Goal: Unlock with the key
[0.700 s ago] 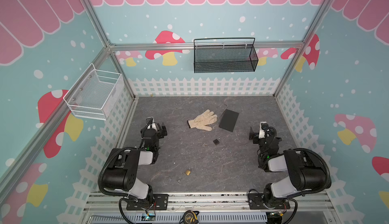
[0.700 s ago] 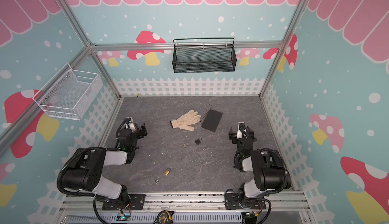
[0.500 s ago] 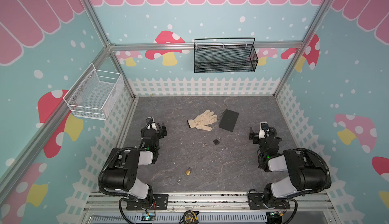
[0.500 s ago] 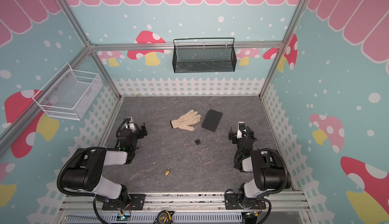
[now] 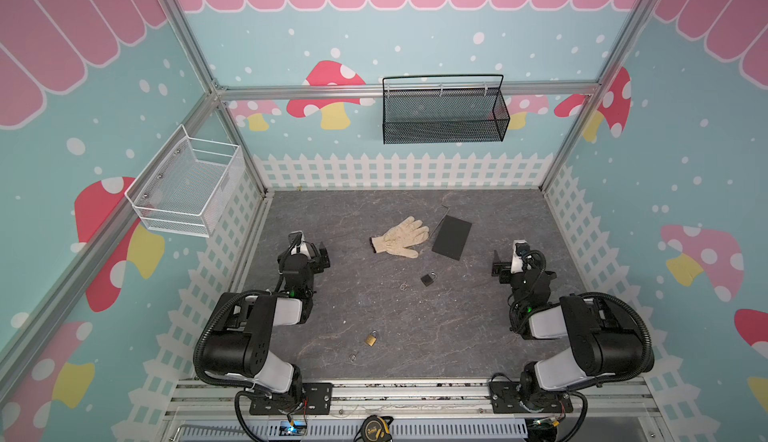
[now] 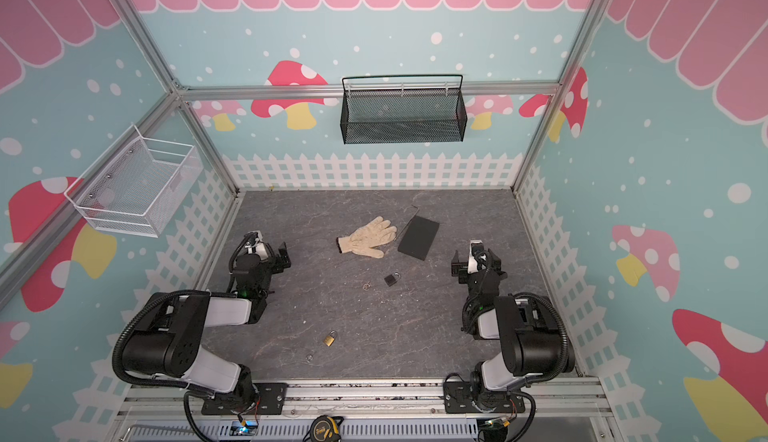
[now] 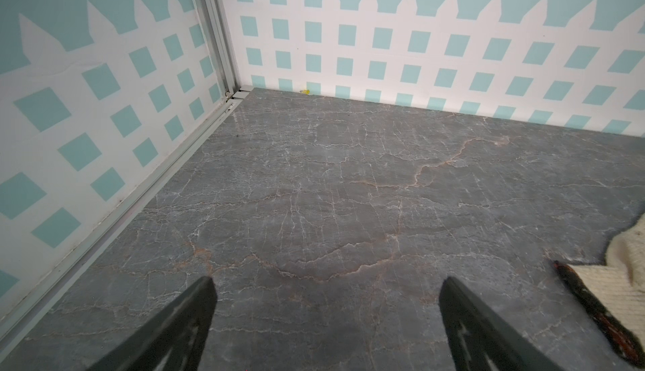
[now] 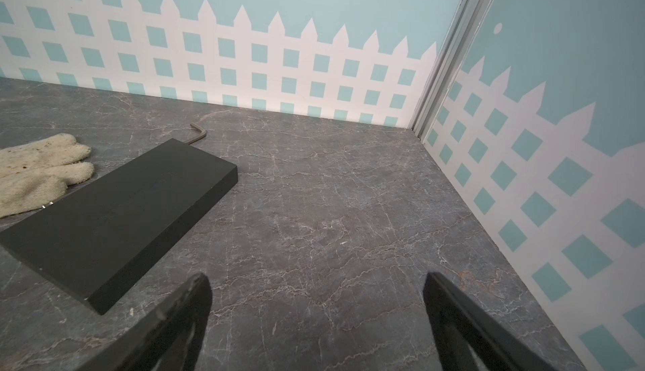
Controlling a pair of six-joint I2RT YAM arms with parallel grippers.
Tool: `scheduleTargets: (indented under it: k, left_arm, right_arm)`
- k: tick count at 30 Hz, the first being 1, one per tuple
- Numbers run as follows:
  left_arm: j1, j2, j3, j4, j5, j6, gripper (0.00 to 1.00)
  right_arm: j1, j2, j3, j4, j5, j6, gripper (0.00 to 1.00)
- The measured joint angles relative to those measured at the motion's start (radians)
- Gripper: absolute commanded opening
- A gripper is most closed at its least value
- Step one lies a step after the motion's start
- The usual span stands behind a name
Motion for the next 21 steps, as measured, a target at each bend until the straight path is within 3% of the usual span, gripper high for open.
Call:
scheduleTargets:
  k: [21]
  left_arm:
    - [0.000, -0.014, 0.000, -0.007, 0.007, 0.000, 1.00]
  right_arm:
    - [0.000, -0.001, 0.000, 0.000, 0.000, 0.000, 0.98]
